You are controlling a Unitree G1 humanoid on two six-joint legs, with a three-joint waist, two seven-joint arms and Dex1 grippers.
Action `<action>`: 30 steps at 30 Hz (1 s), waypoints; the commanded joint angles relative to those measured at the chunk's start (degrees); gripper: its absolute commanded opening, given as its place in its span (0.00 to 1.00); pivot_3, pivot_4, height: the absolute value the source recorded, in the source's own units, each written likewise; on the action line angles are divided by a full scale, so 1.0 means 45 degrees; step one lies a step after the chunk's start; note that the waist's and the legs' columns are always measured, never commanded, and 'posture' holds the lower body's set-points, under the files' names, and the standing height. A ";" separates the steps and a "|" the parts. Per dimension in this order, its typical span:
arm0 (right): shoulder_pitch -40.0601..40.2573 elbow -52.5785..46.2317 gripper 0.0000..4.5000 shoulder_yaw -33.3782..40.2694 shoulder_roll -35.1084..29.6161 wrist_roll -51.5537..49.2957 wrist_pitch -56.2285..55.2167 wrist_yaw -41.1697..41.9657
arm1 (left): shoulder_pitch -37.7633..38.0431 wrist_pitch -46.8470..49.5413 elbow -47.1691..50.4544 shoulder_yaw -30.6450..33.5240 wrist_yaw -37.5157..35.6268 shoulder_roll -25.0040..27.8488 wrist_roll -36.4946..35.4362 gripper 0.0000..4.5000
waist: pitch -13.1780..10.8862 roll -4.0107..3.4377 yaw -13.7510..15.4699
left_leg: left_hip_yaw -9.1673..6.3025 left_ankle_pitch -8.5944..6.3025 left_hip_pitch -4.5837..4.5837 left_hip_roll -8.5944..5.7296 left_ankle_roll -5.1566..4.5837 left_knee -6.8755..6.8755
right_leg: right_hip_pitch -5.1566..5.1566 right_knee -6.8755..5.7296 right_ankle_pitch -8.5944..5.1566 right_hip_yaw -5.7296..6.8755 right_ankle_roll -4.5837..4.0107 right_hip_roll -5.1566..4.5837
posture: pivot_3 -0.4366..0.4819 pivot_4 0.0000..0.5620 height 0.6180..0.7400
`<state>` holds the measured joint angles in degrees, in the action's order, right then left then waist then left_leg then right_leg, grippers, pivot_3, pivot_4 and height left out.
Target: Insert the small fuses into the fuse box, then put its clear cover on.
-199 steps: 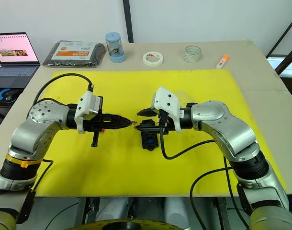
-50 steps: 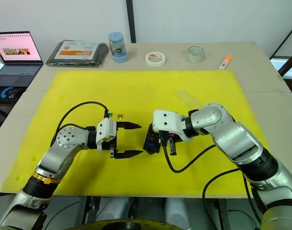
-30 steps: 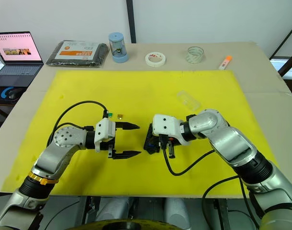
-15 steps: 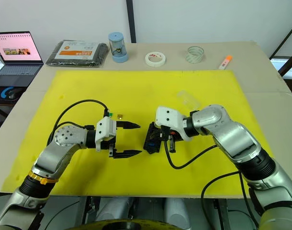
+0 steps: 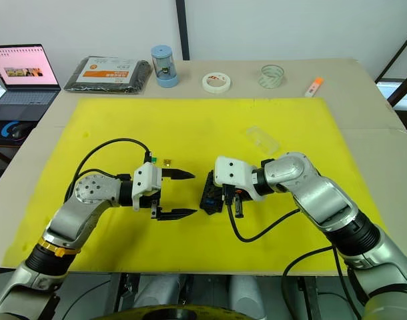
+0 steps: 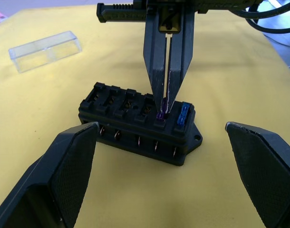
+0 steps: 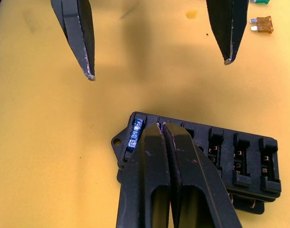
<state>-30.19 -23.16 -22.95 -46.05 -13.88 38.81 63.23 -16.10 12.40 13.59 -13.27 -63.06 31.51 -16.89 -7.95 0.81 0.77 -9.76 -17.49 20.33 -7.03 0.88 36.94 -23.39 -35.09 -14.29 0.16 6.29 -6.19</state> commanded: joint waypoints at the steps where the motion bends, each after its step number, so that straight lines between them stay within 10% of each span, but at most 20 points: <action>1: 0.0297 0.0399 0.01 -0.0302 -0.0194 0.0338 0.0318 0.0016 | -0.0024 0.0058 0.0481 0.0114 0.0081 0.0084 -0.0172 1.00 | 0.0001 -0.0001 0.0001 | 0.0000 0.0000 -0.0002 0.0000 0.0000 0.0000 | 0.0002 0.0000 0.0000 0.0000 0.0000 0.0000 | 0.48 0.27 1.00; 11: 0.0117 -0.0454 0.01 0.3388 0.1561 -0.2060 -0.0039 -0.1274 | -0.0547 0.0913 0.0788 0.1659 0.0046 0.1183 -0.0960 1.00 | -0.0018 -0.0009 -0.0002 | -0.0002 0.0002 0.0011 0.0007 0.0003 -0.0003 | -0.0022 -0.0012 0.0000 -0.0003 0.0000 0.0012 | 0.48 0.27 1.00; 24: 0.3612 0.1081 0.94 0.7808 -0.1069 -0.1465 -0.4261 -0.0520 | -0.1338 -0.2187 -0.6242 0.5593 -0.0653 0.4878 -0.0213 1.00 | -0.0041 -0.0017 -0.0026 | 0.0001 -0.0003 0.0014 0.0005 -0.0004 -0.0019 | -0.0024 0.0008 -0.0001 0.0008 0.0000 0.0038 | 0.48 0.27 1.00; 30: 0.4029 0.1240 0.99 0.8248 -0.1142 -0.1722 -0.4715 -0.0767 | -0.1280 -0.3619 -0.8080 0.6048 -0.0566 0.4869 -0.0091 1.00 | -0.0045 -0.0026 -0.0023 | 0.0006 0.0002 0.0001 0.0018 0.0004 -0.0021 | -0.0017 0.0001 0.0002 0.0004 -0.0004 0.0046 | 0.48 0.27 1.00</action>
<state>-10.97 -15.33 12.28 -50.93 -20.22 18.16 60.46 -21.74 -2.67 -22.48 12.43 -65.73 52.61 -17.10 -8.15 0.69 0.66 -9.74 -17.48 20.35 -6.95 0.90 36.85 -23.47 -35.09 -14.29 0.17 6.27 -5.98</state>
